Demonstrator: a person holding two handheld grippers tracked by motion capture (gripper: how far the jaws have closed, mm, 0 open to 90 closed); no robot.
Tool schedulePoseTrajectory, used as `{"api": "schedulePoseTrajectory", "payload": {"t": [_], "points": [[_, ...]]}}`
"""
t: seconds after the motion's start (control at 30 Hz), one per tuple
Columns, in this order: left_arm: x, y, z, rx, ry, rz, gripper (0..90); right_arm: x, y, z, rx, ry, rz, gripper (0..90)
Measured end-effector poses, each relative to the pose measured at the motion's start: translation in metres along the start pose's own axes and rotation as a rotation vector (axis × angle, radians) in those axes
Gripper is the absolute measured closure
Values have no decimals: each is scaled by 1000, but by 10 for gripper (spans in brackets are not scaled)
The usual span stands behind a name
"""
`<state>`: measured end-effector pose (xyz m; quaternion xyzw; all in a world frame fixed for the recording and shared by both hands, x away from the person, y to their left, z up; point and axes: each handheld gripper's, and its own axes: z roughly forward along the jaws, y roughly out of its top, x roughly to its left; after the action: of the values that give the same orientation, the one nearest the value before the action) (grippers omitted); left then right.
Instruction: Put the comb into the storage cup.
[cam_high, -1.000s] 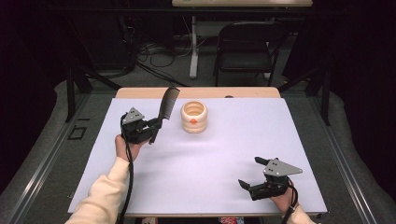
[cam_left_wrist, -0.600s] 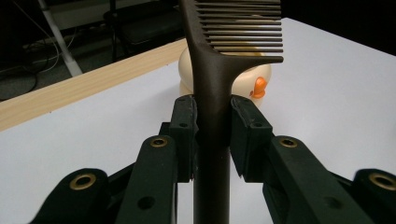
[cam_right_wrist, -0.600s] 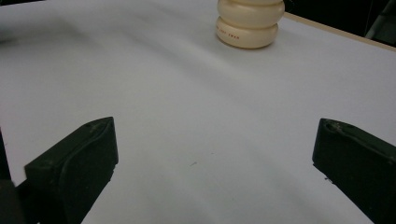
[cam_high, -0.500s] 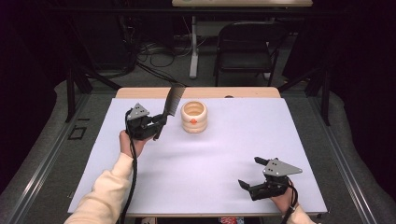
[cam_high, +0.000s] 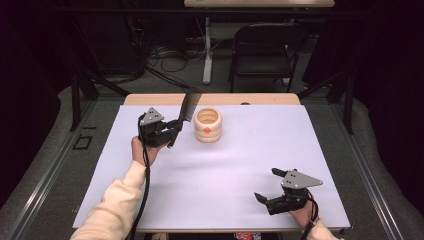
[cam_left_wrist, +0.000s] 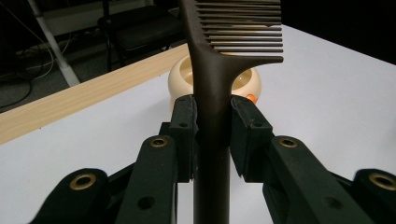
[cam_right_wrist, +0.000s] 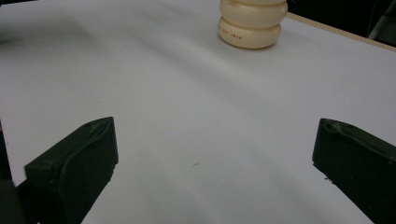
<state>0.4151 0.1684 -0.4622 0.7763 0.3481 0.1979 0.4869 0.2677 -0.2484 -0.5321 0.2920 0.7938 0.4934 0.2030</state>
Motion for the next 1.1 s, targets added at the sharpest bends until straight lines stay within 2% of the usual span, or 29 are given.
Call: {"api": "schedulePoseTrajectory", "payload": {"t": [1.1], "points": [[-2,22,28,-22,-24,-9,720,0,0,0,1,-3,1,0]]}}
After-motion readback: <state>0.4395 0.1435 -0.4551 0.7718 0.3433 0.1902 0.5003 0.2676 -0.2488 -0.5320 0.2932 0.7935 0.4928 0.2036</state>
